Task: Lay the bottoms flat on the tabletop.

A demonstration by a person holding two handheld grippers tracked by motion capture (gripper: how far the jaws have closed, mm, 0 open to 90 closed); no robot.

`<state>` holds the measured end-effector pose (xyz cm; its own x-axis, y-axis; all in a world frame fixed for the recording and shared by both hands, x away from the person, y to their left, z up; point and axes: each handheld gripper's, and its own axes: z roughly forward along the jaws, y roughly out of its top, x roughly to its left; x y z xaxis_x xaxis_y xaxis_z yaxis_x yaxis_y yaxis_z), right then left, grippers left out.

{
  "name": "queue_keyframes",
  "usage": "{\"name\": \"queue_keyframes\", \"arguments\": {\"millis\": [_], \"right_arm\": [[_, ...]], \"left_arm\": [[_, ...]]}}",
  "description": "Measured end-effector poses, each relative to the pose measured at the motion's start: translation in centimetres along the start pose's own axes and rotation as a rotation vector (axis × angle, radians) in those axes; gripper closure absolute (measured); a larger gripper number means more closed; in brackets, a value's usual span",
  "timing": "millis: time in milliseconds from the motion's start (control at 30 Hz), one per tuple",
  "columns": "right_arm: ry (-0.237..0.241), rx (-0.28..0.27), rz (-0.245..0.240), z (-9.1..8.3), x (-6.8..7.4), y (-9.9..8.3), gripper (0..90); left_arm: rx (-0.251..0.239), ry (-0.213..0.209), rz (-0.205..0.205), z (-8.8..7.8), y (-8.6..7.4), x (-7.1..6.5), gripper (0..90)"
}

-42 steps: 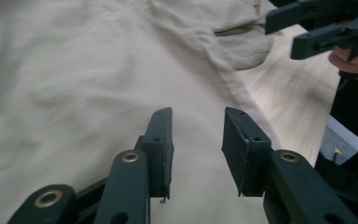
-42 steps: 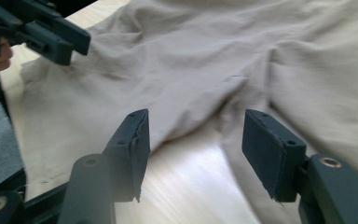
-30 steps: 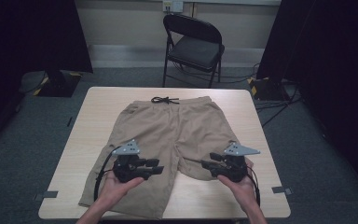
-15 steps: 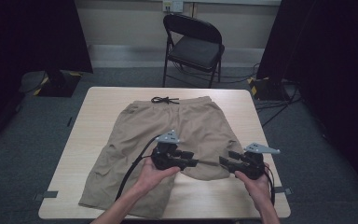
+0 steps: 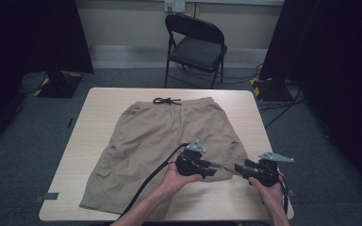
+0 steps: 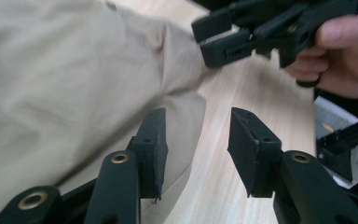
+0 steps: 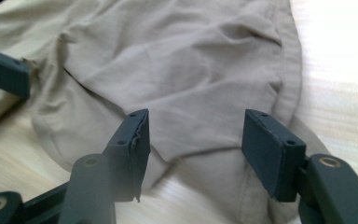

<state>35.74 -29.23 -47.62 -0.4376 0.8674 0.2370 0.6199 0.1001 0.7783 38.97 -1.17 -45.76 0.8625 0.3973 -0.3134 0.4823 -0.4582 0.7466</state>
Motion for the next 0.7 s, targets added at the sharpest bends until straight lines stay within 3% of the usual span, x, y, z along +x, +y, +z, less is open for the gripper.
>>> {"name": "queue_keyframes", "arguments": {"millis": [233, 500, 633, 667, 700], "right_arm": [[-0.032, 0.041, -0.004, 0.7, -0.6, -0.7, 40.9], [-0.039, 0.065, -0.006, 1.3, -0.6, -1.1, 41.6], [-0.038, 0.062, -0.014, 1.5, -0.4, -1.1, 51.6], [-0.021, 0.065, -0.005, 1.5, -0.3, -1.1, 63.2], [-0.017, 0.063, -0.006, 1.6, -0.3, -1.2, 65.7]], "left_arm": [[0.016, 0.044, -0.013, 2.6, -1.0, 0.2, 49.6], [0.024, 0.075, 0.007, 3.1, -1.8, 0.2, 49.5], [0.028, 0.071, 0.017, 3.4, -2.1, 0.1, 51.2], [0.022, 0.067, 0.014, 3.5, -2.2, 0.0, 51.7], [0.013, 0.062, 0.025, 3.6, -2.3, -0.1, 52.7]]}}
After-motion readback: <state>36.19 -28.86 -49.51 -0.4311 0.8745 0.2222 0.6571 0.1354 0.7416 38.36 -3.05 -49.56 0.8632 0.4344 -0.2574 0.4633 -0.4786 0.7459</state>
